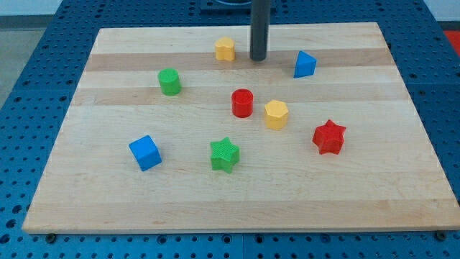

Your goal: Push the heart to the top left

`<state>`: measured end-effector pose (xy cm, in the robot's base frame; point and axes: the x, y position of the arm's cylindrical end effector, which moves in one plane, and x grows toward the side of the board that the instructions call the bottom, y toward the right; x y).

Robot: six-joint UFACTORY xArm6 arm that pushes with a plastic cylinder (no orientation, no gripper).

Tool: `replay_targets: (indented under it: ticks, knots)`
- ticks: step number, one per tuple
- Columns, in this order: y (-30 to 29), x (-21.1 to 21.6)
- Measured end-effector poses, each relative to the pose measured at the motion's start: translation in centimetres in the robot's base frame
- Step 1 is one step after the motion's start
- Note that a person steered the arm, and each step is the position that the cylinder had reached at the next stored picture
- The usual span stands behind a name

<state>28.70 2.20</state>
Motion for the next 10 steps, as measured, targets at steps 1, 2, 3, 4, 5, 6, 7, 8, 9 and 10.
replay_targets:
  ticks: [1,2,3,4,5,6,7,8,9,10]
  knots:
    - [-3.1,-0.2]
    - [-4.3,-0.7]
    - [-4.5,-2.0]
    - [-4.9,-2.8]
    - [-6.7,-3.0]
    - [-10.3,-3.0]
    - [-11.7,-3.7]
    - [-10.7,-5.8]
    - [-12.4,-6.0]
    - [-16.2,-4.9]
